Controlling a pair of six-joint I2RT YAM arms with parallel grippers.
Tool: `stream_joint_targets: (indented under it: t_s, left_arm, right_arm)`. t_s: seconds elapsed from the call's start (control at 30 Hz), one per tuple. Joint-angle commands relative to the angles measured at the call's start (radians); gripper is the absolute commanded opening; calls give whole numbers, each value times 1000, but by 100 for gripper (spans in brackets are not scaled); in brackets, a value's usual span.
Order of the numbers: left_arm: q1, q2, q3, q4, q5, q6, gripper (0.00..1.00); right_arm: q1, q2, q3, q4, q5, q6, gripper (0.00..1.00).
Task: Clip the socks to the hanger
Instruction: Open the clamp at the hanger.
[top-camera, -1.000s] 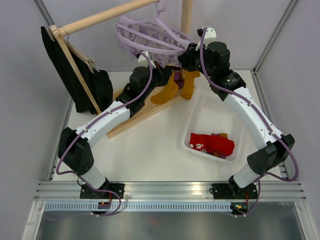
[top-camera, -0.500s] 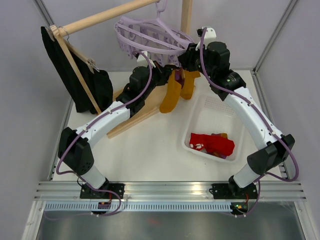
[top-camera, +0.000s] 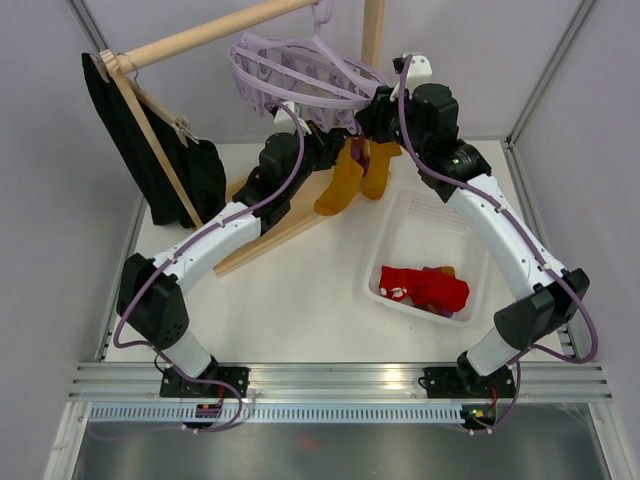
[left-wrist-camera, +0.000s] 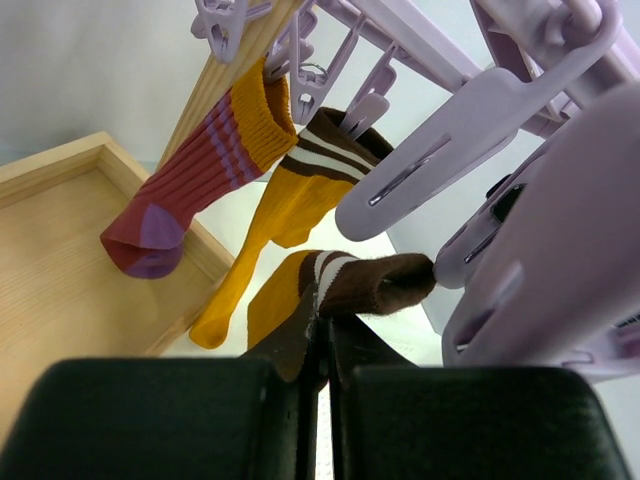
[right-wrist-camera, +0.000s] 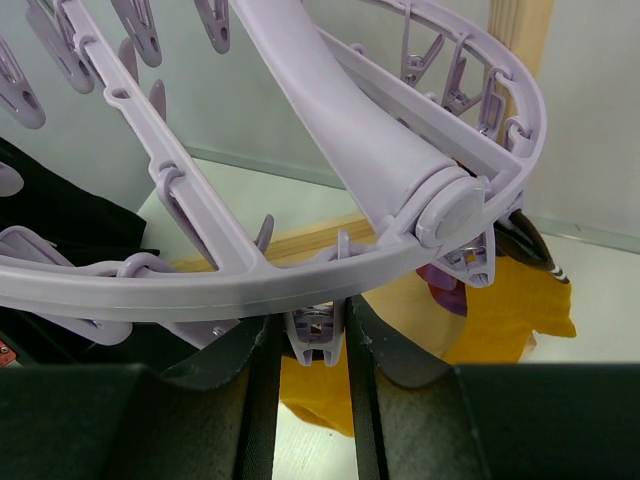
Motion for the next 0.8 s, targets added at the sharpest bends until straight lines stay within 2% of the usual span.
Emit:
stream_joint_targets:
  t_s: [0.0,0.77]
  left_arm:
    - [-2,-10,28,76,12,-26,2]
    - [-2,-47,10,97,49,-23,2]
  right_arm:
    - [6,-4,40,16,23,-8,0]
    - [14,-1,52,20,46,-11,0]
